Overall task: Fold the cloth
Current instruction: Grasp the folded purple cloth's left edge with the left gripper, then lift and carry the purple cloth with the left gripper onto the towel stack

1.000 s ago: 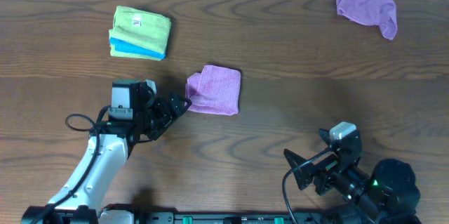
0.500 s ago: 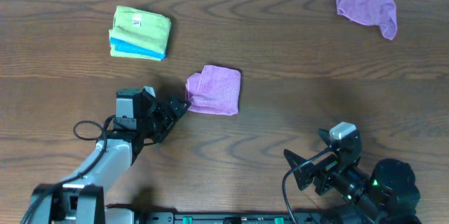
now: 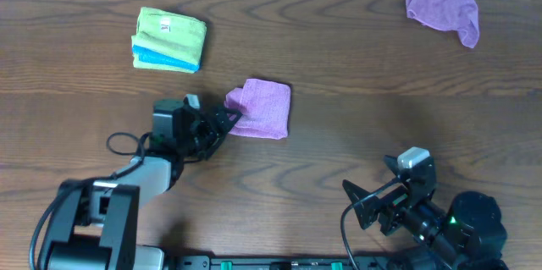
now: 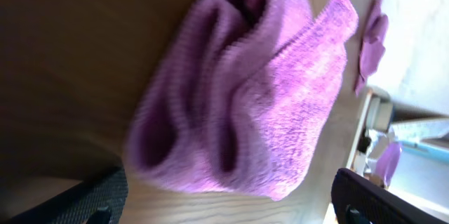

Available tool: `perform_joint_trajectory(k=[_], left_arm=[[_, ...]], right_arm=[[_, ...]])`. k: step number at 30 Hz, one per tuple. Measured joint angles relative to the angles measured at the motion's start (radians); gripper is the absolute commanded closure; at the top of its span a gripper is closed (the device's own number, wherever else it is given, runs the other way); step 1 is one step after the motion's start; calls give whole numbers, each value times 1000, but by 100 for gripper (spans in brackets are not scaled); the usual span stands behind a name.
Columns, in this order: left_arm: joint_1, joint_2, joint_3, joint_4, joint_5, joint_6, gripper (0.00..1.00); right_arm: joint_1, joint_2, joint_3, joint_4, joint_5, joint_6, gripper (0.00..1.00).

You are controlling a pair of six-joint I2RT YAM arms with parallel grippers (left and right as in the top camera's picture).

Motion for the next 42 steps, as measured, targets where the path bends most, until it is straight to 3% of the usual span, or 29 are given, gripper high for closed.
perform_joint_trajectory(k=[10,14,21,24,27,28,34,42], left_arm=[[-93,105,27,173,-42,-61,1],[-114,148,33,241,-80,-77,22],[-136,216,37,322,-129,-80,47],[-137,237,37,346,-142,-55,63],[-137,253,35,349,-155,-12,90],[-137,257,34,349,-161,-2,94],[-136,269,51,330,-153,85,94],[-101,325,201,222,-32,113,94]], right_arm=[[0,0,0,0,0,0,1],[0,0,0,0,0,0,1],[0,0,0,0,0,0,1],[0,0,-1,-5,0,0,1],[0,0,-2,-9,0,0,1],[0,0,-2,-9,0,0,1],[-5,0,-2,-10,0,0,1],[-5,0,-3,-11,0,0,1]])
